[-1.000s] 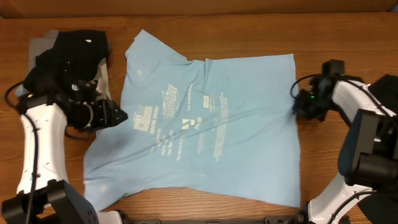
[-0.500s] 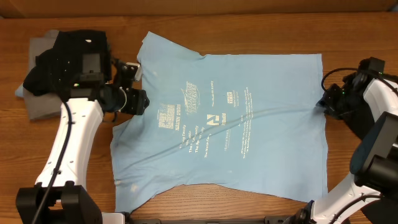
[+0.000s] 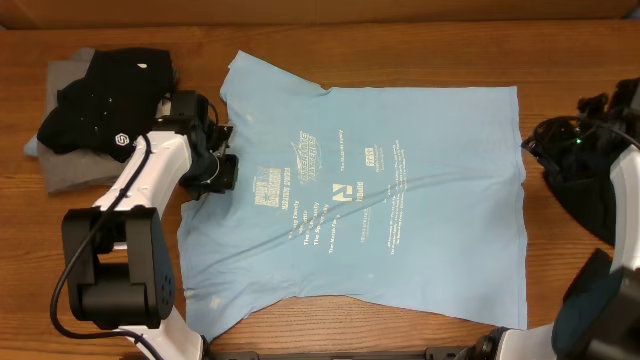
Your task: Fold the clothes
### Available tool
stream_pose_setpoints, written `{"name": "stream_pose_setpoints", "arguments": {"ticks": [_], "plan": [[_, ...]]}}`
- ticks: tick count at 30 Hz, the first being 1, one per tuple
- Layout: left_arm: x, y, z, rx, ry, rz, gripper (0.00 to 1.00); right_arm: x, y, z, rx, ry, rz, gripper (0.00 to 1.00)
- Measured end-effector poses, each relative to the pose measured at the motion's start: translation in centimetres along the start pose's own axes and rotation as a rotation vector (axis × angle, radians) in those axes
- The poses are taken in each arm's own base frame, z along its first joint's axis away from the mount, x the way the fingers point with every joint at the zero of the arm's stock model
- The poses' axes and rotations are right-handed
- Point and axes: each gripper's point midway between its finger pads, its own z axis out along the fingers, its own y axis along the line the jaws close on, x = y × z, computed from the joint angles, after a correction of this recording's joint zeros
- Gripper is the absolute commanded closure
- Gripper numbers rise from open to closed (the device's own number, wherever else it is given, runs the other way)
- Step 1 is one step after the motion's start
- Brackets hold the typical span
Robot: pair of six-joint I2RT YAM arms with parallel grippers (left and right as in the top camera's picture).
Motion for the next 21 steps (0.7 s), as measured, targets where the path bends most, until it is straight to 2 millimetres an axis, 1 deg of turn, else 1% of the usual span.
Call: {"name": "stream_pose_setpoints", "arguments": {"ticks": [1, 2, 3, 6, 10, 12, 16, 20, 21], "plan": [[0.0, 0.2, 0.0, -0.011, 0.002, -0.007, 0.8, 0.0, 0.2, -0.3, -0.004, -0.007, -0.004, 0.5], [0.1, 0.4, 0.0, -0.019, 0.002, -0.013, 0.65, 0.0, 0.2, -0.5, -0.005, -0.01, -0.005, 0.48], [0.2, 0.6, 0.0, -0.028, 0.007, -0.021, 0.57, 0.1, 0.2, -0.6, -0.005, -0.007, -0.003, 0.47], [1.2, 1.0, -0.1, -0.048, 0.049, -0.035, 0.44, 0.5, 0.1, -0.5, -0.001, 0.008, 0.0, 0.44], [2.6, 1.9, -0.4, -0.069, 0.105, -0.082, 0.38, 0.7, 0.1, -0.5, 0.001, 0.016, 0.003, 0.42], [2.9, 2.6, -0.5, -0.075, 0.11, -0.102, 0.32, 0.7, 0.1, -0.5, 0.002, 0.016, 0.002, 0.41], [2.8, 4.1, -0.1, -0.084, 0.105, -0.146, 0.32, 0.8, 0.1, -0.6, 0.002, 0.018, 0.003, 0.4], [2.8, 5.1, 1.6, -0.094, 0.127, -0.164, 0.33, 1.1, 0.0, -0.6, 0.005, 0.031, 0.009, 0.4], [2.8, 5.2, 2.1, -0.093, 0.135, -0.166, 0.36, 1.2, 0.0, -0.6, 0.006, 0.035, 0.01, 0.4]]}}
